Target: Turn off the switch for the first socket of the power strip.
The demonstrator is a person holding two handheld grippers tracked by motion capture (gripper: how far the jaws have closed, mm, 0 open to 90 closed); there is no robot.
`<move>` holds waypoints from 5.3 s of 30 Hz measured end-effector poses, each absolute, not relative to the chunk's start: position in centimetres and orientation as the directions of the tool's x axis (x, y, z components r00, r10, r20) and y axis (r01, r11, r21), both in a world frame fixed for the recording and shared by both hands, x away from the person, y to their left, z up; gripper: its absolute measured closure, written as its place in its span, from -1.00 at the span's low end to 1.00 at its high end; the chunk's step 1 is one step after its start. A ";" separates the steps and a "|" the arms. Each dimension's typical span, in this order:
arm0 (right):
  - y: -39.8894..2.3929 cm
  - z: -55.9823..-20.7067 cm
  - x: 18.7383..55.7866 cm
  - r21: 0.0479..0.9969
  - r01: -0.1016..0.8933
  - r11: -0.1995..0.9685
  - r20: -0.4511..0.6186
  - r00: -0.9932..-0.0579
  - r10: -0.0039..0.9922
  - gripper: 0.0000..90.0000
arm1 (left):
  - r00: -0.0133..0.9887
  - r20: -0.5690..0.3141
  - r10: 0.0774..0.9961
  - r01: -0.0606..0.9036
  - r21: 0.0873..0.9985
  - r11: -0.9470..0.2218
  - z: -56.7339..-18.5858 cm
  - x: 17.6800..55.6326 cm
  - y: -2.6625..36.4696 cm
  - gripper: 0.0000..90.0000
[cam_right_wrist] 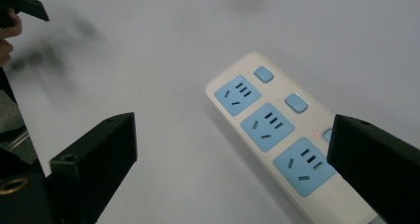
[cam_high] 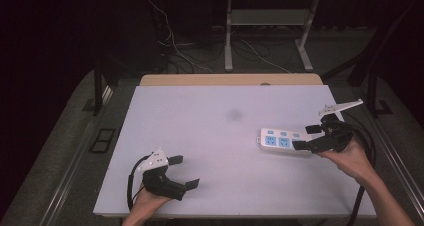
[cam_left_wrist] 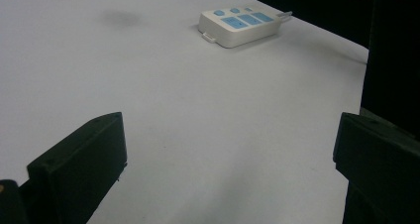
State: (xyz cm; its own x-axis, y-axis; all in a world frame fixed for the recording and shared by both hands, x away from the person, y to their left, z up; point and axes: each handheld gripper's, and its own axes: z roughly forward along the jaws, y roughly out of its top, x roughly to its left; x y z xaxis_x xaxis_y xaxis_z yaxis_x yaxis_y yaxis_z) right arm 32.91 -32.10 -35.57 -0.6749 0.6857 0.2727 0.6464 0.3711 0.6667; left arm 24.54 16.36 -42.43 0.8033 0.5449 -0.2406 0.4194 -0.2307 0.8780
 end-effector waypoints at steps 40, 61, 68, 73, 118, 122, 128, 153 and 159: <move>-34.0 -37.6 38.3 0.604 0.676 0.422 0.230 -0.655 0.720 0.99 | 0.807 -0.233 0.542 0.420 0.872 -0.251 -42.7 24.7 16.1 -1.00; -33.9 -39.5 39.9 0.559 0.704 0.438 0.230 -0.639 0.735 0.99 | 0.808 -0.230 0.543 0.421 0.870 -0.256 -42.7 24.8 16.2 -1.00; -33.8 -40.5 40.0 0.540 0.712 0.448 0.231 -0.638 0.735 0.99 | 0.807 -0.230 0.543 0.421 0.870 -0.256 -42.7 24.9 16.2 -1.00; -33.8 -41.1 40.1 0.535 0.716 0.448 0.233 -0.635 0.736 0.99 | 0.808 -0.231 0.543 0.421 0.870 -0.257 -42.7 24.9 16.2 -1.00; -34.1 -40.2 39.8 0.595 0.695 0.404 0.207 -0.618 0.758 1.00 | 0.805 -0.232 0.546 0.423 0.869 -0.256 -42.7 24.9 16.5 -1.00; -33.8 -39.5 39.8 0.596 0.690 0.412 0.196 -0.622 0.758 1.00 | 0.803 -0.232 0.550 0.423 0.871 -0.250 -42.7 24.9 16.6 -1.00; -33.6 -38.8 39.7 0.602 0.685 0.409 0.185 -0.619 0.764 1.00 | 0.804 -0.230 0.548 0.420 0.872 -0.251 -42.7 24.9 16.5 -1.00; -32.7 -35.7 36.9 0.662 0.667 0.342 0.185 -0.588 0.788 1.00 | 0.800 -0.235 0.552 0.422 0.875 -0.239 -42.6 24.9 16.7 -1.00; -32.2 -34.9 35.7 0.690 0.660 0.295 0.207 -0.572 0.794 0.93 | 0.799 -0.240 0.551 0.423 0.876 -0.232 -42.6 24.9 16.8 -1.00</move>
